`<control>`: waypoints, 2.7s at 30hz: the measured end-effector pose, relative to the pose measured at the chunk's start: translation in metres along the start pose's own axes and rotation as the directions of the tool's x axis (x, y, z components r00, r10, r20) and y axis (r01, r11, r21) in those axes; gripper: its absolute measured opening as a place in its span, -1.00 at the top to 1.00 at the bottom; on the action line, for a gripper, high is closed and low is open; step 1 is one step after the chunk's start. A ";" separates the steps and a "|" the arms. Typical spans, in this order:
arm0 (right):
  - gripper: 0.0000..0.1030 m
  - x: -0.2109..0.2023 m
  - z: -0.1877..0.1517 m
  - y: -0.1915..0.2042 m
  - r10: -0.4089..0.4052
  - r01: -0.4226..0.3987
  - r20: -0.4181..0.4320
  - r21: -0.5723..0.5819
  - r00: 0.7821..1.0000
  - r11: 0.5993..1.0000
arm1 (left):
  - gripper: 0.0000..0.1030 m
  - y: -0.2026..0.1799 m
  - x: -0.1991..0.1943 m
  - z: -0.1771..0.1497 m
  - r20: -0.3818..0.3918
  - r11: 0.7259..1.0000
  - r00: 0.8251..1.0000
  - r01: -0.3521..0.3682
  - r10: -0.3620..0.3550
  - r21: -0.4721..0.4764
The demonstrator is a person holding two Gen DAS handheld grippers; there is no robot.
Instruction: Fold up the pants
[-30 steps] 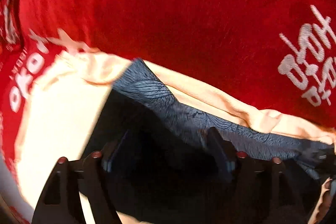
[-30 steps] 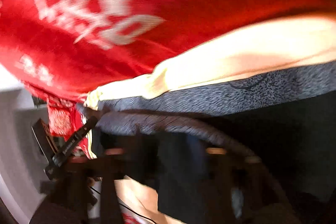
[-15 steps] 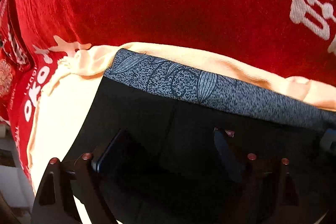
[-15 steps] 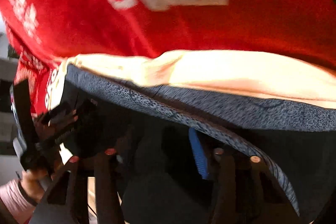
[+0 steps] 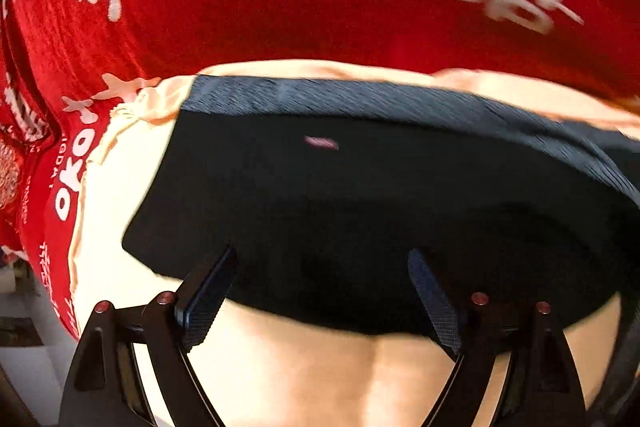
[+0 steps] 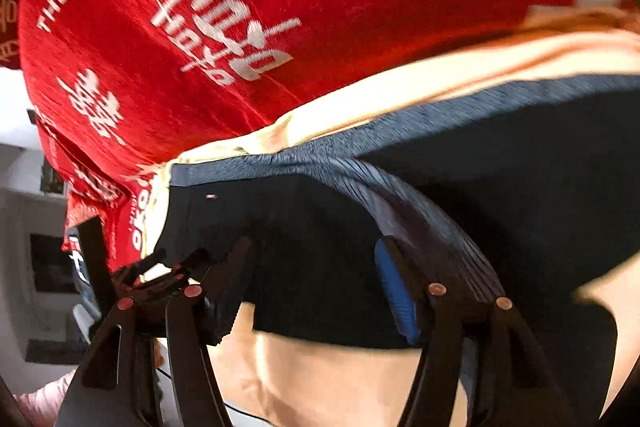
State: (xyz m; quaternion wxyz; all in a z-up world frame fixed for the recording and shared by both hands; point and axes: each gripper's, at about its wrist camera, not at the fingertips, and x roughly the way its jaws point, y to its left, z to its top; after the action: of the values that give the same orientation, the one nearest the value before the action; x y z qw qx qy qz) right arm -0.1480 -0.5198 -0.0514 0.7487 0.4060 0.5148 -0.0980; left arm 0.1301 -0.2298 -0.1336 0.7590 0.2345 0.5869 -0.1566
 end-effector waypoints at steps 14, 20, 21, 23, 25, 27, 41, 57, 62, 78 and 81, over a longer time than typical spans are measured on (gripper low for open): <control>-0.32 -0.073 -0.144 -0.075 -0.209 0.203 0.000 0.233 0.978 0.951 | -0.71 -0.086 -0.039 -0.070 0.002 0.968 0.998 0.064 -0.066 0.244; -0.32 -0.101 -0.214 -0.118 -0.284 0.266 0.002 0.350 0.959 0.898 | -0.71 -0.112 -0.056 -0.090 0.029 0.938 0.990 0.121 -0.138 0.325; -0.32 -0.105 -0.227 -0.128 -0.279 0.254 0.009 0.383 0.960 0.888 | -0.71 -0.115 -0.059 -0.091 0.027 0.935 0.988 0.135 -0.152 0.329; -0.32 -0.109 -0.241 -0.141 -0.261 0.227 0.019 0.437 0.965 0.870 | -0.71 -0.121 -0.066 -0.093 0.025 0.929 0.982 0.167 -0.185 0.331; -0.32 -0.111 -0.256 -0.158 -0.231 0.186 0.031 0.492 0.973 0.850 | -0.71 -0.128 -0.074 -0.094 0.029 0.921 0.975 0.197 -0.219 0.336; -0.32 -0.110 -0.263 -0.165 -0.228 0.185 0.028 0.494 0.973 0.849 | -0.71 -0.140 -0.082 -0.095 0.018 0.910 0.965 0.239 -0.260 0.340; -0.08 -0.092 -0.270 -0.198 0.033 -0.039 0.022 0.448 0.999 0.893 | -0.71 -0.283 -0.053 -0.109 -0.220 0.819 0.883 0.467 -0.414 0.334; 0.95 -0.170 -0.171 -0.186 0.128 -0.146 0.078 0.299 0.989 0.943 | 0.62 -0.316 -0.093 -0.058 -0.195 0.807 0.853 0.522 -0.485 0.276; 0.95 -0.213 -0.072 -0.195 0.054 -0.087 0.172 0.193 0.984 0.977 | 0.62 -0.326 -0.105 0.004 -0.078 0.831 0.876 0.478 -0.476 0.284; 0.83 -0.160 0.114 -0.265 -0.275 0.260 0.150 0.110 0.950 0.959 | -0.51 -0.268 -0.037 0.028 0.034 0.974 0.992 0.109 -0.118 0.197; -0.15 -0.153 0.112 -0.270 -0.298 0.281 0.138 0.126 0.945 0.951 | -0.51 -0.274 -0.008 0.022 -0.011 0.977 0.996 0.084 -0.084 0.194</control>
State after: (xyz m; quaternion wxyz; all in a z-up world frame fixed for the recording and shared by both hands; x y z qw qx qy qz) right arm -0.2915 -0.8166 -0.0425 0.7416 0.3558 0.5032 -0.2652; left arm 0.0056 -0.4723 -0.1687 0.7243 0.2829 0.5791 -0.2448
